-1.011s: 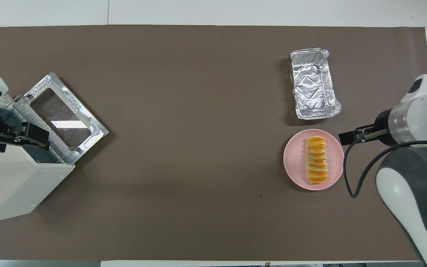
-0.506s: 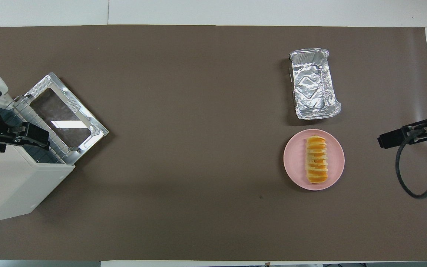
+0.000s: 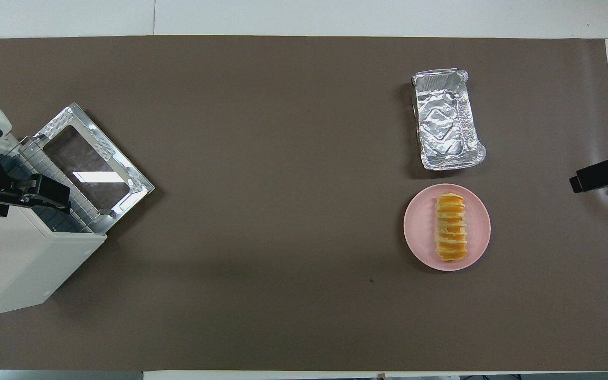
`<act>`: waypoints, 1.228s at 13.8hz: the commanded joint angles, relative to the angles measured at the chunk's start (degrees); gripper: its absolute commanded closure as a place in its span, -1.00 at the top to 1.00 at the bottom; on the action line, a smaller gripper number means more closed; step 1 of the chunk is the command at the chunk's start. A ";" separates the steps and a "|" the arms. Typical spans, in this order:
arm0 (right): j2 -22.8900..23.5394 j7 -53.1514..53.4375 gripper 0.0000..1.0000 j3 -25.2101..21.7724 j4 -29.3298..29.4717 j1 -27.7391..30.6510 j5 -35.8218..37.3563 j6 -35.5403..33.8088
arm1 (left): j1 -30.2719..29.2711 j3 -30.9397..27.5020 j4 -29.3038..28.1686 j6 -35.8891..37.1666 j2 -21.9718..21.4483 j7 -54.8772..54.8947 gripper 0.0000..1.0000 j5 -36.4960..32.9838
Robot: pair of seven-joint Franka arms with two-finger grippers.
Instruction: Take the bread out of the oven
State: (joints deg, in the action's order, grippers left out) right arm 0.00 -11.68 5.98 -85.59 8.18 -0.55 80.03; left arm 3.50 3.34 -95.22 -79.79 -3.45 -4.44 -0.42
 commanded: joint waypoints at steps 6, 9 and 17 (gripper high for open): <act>-0.70 -1.59 1.00 0.35 -2.12 0.61 0.72 2.50 | -0.51 0.18 -0.14 0.60 -0.85 0.14 1.00 0.33; -1.31 -1.59 1.00 -0.88 -2.21 -0.71 0.81 1.45 | -0.51 0.27 -0.14 0.51 -0.85 0.14 1.00 0.33; -2.02 -1.77 1.00 -1.58 -2.65 -0.80 0.99 0.83 | -0.51 0.27 -0.14 0.60 -0.85 0.14 1.00 0.33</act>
